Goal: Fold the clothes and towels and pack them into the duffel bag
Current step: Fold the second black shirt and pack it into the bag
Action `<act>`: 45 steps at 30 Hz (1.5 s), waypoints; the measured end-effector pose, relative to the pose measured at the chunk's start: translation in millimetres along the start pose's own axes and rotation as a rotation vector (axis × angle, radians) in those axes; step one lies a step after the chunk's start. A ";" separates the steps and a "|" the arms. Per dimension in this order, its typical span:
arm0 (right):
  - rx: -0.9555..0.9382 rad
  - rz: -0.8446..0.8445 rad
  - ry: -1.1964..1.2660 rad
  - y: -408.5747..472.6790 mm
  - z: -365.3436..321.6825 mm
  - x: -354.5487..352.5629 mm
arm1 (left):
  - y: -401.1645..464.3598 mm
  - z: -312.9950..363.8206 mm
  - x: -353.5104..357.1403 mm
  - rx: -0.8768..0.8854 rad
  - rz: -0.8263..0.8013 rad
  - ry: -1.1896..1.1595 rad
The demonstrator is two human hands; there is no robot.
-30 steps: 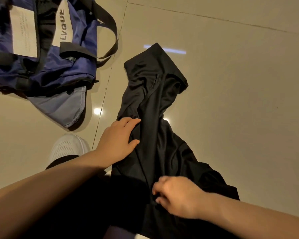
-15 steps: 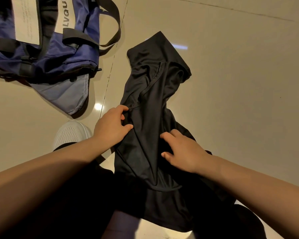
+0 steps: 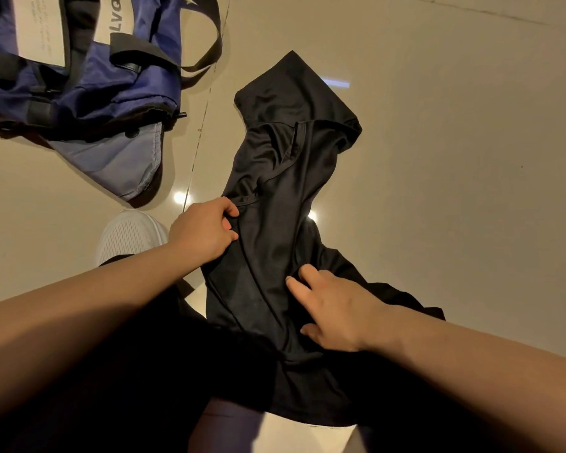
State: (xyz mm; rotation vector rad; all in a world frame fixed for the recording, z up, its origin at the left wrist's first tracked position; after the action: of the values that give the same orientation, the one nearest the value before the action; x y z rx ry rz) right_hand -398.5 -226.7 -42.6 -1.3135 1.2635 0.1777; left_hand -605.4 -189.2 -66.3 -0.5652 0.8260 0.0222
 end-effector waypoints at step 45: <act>0.185 1.262 0.773 -337.3 -134.2 -310.6 | -345.2 317.0 -267.4 1.065 0.074 -0.825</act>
State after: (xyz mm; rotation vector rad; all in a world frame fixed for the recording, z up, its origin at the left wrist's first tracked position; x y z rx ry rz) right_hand -355.6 -281.9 430.0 -0.2148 2.5724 0.4343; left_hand -490.0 -277.9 453.3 0.4822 -0.0228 -0.1081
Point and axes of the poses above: each hand's wrist, its own y-axis towards the middle knuckle, its own x-axis out of the palm, z = x × y, the point moved 5 cm from there along y, towards the middle knuckle, and after that the axes turned 8 degrees about -y, right-handed, at the moved point
